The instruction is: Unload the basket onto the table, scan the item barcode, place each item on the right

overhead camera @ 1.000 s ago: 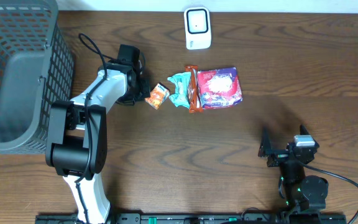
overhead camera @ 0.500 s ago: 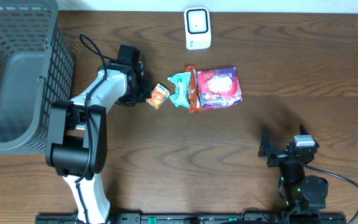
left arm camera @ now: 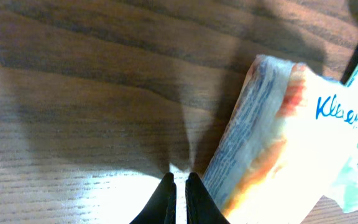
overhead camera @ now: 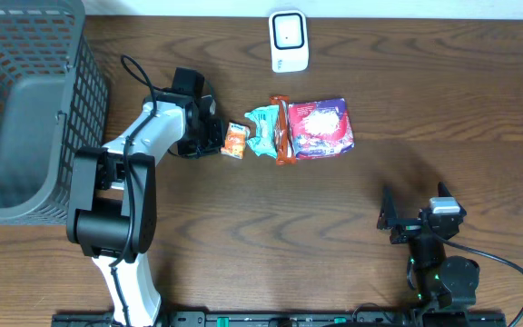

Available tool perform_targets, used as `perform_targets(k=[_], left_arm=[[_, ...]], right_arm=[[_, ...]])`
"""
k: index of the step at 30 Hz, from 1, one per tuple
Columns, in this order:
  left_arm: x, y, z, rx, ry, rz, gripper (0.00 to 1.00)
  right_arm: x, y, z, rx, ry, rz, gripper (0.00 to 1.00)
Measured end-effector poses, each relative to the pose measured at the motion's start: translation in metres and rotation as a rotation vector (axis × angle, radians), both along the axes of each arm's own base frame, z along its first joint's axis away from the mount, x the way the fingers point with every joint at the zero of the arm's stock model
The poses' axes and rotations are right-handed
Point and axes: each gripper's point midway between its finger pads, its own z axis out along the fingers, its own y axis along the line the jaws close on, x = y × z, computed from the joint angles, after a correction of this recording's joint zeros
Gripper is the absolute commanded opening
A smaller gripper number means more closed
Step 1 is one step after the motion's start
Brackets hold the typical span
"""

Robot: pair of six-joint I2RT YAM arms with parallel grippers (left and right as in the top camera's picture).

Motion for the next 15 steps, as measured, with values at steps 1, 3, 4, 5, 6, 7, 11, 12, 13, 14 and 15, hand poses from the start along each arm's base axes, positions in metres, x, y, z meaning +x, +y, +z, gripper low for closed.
perform_targets(k=[1, 3, 4, 5, 6, 7, 11, 12, 13, 14, 15], left_arm=[[-0.0006, 0.0, -0.0001, 0.0, 0.002, 0.0, 0.07], [-0.0012, -0.0003, 0.0, -0.002, 0.005, -0.001, 0.07], [-0.0013, -0.0004, 0.0, -0.002, 0.005, -0.001, 0.07], [-0.0013, -0.0004, 0.0, -0.002, 0.005, -0.001, 0.08], [-0.0013, -0.0004, 0.0, -0.002, 0.005, -0.001, 0.07], [-0.0013, -0.0004, 0.0, -0.003, 0.006, -0.001, 0.08], [-0.0003, -0.0035, 0.0012, -0.022, 0.002, -0.003, 0.08], [0.0, -0.0043, 0.0014, -0.026, 0.0, -0.004, 0.07], [0.0004, -0.0047, 0.0016, -0.028, -0.001, -0.005, 0.08], [0.0011, -0.0051, 0.0019, -0.03, -0.004, -0.005, 0.07], [0.0024, -0.0054, 0.0021, -0.031, -0.01, -0.005, 0.07]], right_arm=[[0.0, 0.0, 0.0, 0.0, 0.0, 0.0, 0.99], [0.0, 0.0, 0.0, 0.0, 0.0, 0.0, 0.99], [0.0, 0.0, 0.0, 0.0, 0.0, 0.0, 0.99], [0.0, 0.0, 0.0, 0.0, 0.0, 0.0, 0.99], [0.0, 0.0, 0.0, 0.0, 0.0, 0.0, 0.99], [0.0, 0.0, 0.0, 0.0, 0.0, 0.0, 0.99], [0.0, 0.0, 0.0, 0.0, 0.0, 0.0, 0.99], [0.0, 0.0, 0.0, 0.0, 0.0, 0.0, 0.99], [0.0, 0.0, 0.0, 0.0, 0.0, 0.0, 0.99], [0.0, 0.0, 0.0, 0.0, 0.0, 0.0, 0.99], [0.0, 0.0, 0.0, 0.0, 0.0, 0.0, 0.99]])
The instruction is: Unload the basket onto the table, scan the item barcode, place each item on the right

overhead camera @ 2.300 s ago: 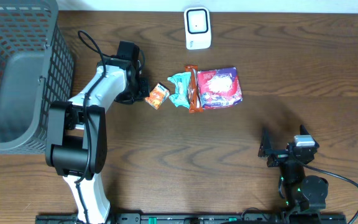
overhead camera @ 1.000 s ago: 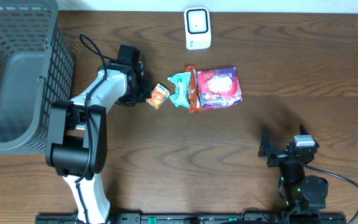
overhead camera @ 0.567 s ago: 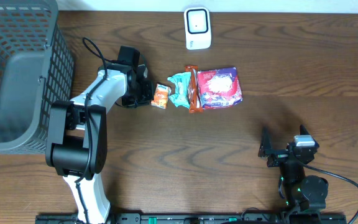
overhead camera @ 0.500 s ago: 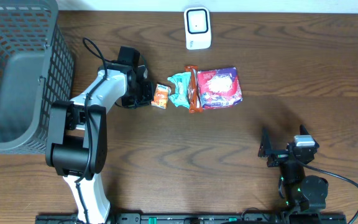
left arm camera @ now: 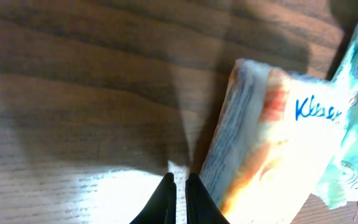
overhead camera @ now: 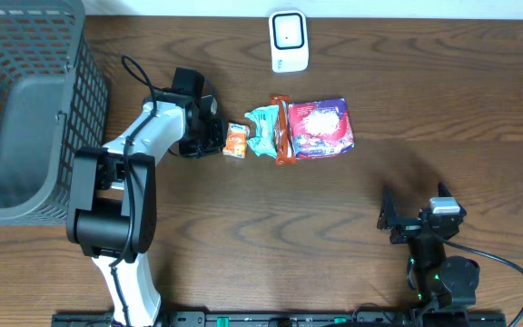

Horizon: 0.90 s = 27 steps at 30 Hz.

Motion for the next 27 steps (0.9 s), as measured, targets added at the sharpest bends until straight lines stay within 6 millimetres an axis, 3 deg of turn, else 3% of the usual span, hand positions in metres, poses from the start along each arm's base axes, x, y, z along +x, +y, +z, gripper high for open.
perform_targets(k=[9, 18, 27], left_arm=[[0.007, -0.006, 0.002, -0.007, -0.034, -0.007, 0.08], [0.005, -0.03, 0.003, -0.012, -0.062, -0.065, 0.08], [0.011, -0.016, 0.0, 0.067, -0.084, -0.046, 0.08]], right_arm=[[0.0, 0.0, 0.0, 0.0, 0.0, 0.0, 0.99], [0.0, 0.0, 0.0, 0.0, 0.0, 0.0, 0.99], [0.0, 0.0, 0.0, 0.0, 0.0, 0.0, 0.99]])
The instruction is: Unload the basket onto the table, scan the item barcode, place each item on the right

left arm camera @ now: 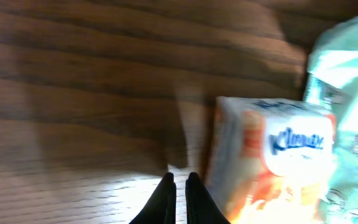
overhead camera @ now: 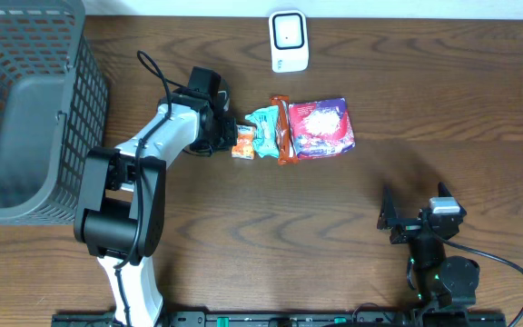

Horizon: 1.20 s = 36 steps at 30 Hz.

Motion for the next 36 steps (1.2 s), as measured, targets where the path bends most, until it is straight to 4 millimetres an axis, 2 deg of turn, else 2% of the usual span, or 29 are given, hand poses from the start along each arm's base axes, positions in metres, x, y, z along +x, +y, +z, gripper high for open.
perform_targets(k=[6, 9, 11, 14, 18, 19, 20, 22, 28, 30, 36], left_arm=[[-0.004, 0.014, 0.003, 0.034, 0.038, 0.026, 0.09], [0.003, 0.021, 0.024, 0.029, 0.0, 0.046, 0.26], [0.006, 0.025, 0.048, 0.021, -0.05, 0.057, 0.42], [0.01, 0.031, 0.1, -0.003, -0.164, 0.084, 0.58], [0.004, 0.035, 0.171, -0.025, -0.321, 0.095, 0.66], [0.001, 0.036, 0.183, -0.029, -0.346, 0.097, 0.68], [-0.005, 0.037, 0.197, -0.033, -0.372, 0.095, 0.75], [-0.015, 0.039, 0.215, -0.041, -0.405, 0.099, 0.8], [-0.046, 0.05, 0.245, -0.017, -0.441, 0.113, 0.99], [-0.059, 0.058, 0.253, 0.011, -0.444, 0.129, 1.0], [-0.093, 0.077, 0.251, 0.095, -0.381, 0.158, 1.0]], right_arm=[[0.0, 0.0, 0.0, 0.0, 0.0, 0.0, 0.99], [0.0, 0.0, 0.0, 0.0, 0.0, 0.0, 0.99], [0.0, 0.0, 0.0, 0.0, 0.0, 0.0, 0.99], [0.0, 0.0, 0.0, 0.0, 0.0, 0.0, 0.99], [0.0, 0.0, 0.0, 0.0, 0.0, 0.0, 0.99], [0.0, 0.0, 0.0, 0.0, 0.0, 0.0, 0.99], [0.0, 0.0, 0.0, 0.0, 0.0, 0.0, 0.99], [0.0, 0.0, 0.0, 0.0, 0.0, 0.0, 0.99], [0.0, 0.0, 0.0, 0.0, 0.0, 0.0, 0.99], [0.0, 0.0, 0.0, 0.0, 0.0, 0.0, 0.99], [0.0, 0.0, 0.0, 0.0, 0.0, 0.0, 0.99]])
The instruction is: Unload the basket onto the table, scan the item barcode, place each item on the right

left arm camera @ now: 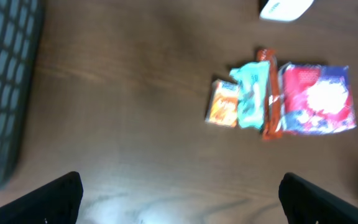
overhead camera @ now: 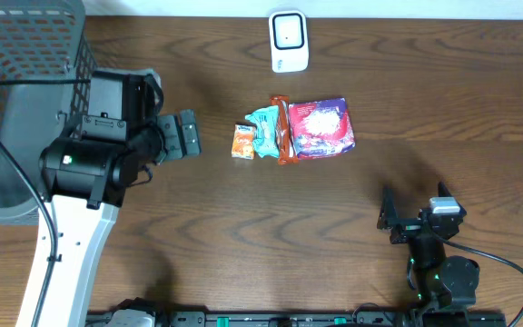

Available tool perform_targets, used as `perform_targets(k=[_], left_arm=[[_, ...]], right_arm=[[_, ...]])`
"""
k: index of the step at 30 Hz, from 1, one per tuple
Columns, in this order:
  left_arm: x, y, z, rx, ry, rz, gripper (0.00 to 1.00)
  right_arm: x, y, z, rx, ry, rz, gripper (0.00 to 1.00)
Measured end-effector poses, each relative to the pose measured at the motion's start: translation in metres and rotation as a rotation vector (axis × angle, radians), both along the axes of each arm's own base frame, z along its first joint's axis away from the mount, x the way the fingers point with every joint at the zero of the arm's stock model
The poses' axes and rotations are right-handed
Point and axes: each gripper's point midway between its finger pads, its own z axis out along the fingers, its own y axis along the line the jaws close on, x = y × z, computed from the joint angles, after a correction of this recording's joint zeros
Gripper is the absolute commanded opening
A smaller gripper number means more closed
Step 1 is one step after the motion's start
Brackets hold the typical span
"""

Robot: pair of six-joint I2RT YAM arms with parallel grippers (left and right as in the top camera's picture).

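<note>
Several small packets lie in a row mid-table: an orange tissue pack [overhead camera: 240,141] [left arm camera: 222,104], a teal packet [overhead camera: 263,132] [left arm camera: 252,96], a thin orange-red bar [overhead camera: 283,132] [left arm camera: 269,93] and a red-and-purple packet [overhead camera: 320,127] [left arm camera: 316,99]. The white scanner [overhead camera: 289,41] [left arm camera: 284,7] stands behind them at the far edge. My left gripper [overhead camera: 187,134] [left arm camera: 182,199] hangs high, left of the tissue pack, open wide and holding nothing. My right gripper [overhead camera: 390,218] rests low at the front right, far from the packets.
A dark wire basket [overhead camera: 25,109] [left arm camera: 5,93] fills the left end of the table, close behind my left arm. The brown wooden tabletop [overhead camera: 425,109] stretches out to the right of the packets.
My left gripper was shut, low on the table against the tissue pack's left side. Now it is well above the table, drawn back to the left, and open wide. The packets stay put.
At first my shut left gripper sat on the table just left of the tilted tissue pack. It then stood further right, with the pack pressed up against the teal packet. Now the gripper is raised, open and empty. The right arm has stayed still.
</note>
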Motion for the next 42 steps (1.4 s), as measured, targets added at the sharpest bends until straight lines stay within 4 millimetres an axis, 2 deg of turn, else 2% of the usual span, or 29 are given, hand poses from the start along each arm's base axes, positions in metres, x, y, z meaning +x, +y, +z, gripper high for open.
perform_targets(k=[5, 42], left_arm=[[-0.0099, 0.0052, -0.0081, 0.026, 0.052, 0.011, 0.98], [-0.01, 0.0056, -0.0082, 0.028, 0.053, 0.012, 0.98]], right_arm=[[0.0, 0.0, 0.0, 0.0, 0.0, 0.0, 0.99], [0.0, 0.0, 0.0, 0.0, 0.0, 0.0, 0.99]])
